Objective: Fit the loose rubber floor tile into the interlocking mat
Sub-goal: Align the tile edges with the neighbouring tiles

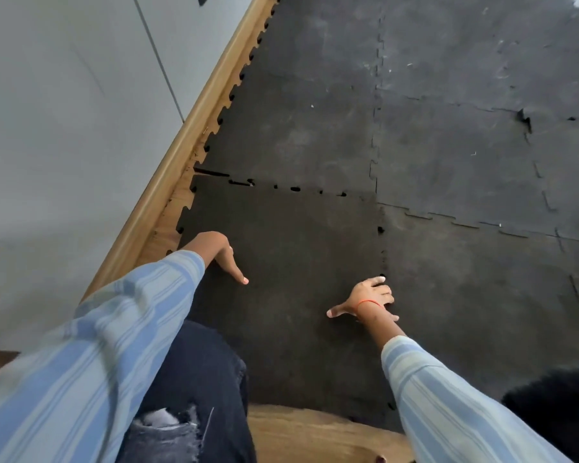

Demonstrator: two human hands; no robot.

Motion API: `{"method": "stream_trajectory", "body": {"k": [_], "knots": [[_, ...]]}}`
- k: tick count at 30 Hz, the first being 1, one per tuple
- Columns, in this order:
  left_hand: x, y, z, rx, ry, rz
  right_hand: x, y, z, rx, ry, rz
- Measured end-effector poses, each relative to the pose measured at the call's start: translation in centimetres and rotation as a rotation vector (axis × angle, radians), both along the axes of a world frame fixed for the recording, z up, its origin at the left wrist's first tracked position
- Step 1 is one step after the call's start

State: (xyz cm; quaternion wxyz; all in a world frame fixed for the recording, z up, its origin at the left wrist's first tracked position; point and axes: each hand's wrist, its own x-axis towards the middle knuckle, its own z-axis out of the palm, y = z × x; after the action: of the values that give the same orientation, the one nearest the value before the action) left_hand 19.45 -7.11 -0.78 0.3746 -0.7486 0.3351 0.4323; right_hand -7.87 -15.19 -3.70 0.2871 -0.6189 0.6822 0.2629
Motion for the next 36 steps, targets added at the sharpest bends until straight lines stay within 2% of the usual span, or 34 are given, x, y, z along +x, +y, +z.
{"method": "stream_trajectory", "body": {"k": [5,11,15,20,25,30,34,36], "knots": [[-1.2,1.3,-1.1,-0.140,-0.022,0.149,2.2,-1.0,0.5,0.064,0.105,-0.093],[-3.5,2.1,-3.7,-0.264,-0.074,0.306,2.2,-1.1,0.5,0.080,0.084,-0.147],[-5.4,1.9,-3.8,-0.224,-0.159,0.265,1.5,-0.9,0.8,0.085,0.045,-0.111],[-7.5,2.1,-3.5,-0.141,-0.155,0.249,2.1,-1.2,1.5,0.145,0.063,-0.108],[-8.2,2.3,-4.2,-0.164,-0.167,0.270,3.0,-1.5,1.3,0.151,0.108,-0.152],[-8.1,1.4,-4.0,-0.191,-0.156,0.304,2.1,-0.8,1.2,0.105,0.072,-0.141],[-6.2,-0.1,-3.9,-0.378,-0.130,0.492,1.9,-0.8,0.9,0.084,0.043,-0.145],[-4.4,0.1,-4.4,-0.487,-0.172,0.509,1.7,-0.6,0.4,0.026,-0.005,-0.166]]}}
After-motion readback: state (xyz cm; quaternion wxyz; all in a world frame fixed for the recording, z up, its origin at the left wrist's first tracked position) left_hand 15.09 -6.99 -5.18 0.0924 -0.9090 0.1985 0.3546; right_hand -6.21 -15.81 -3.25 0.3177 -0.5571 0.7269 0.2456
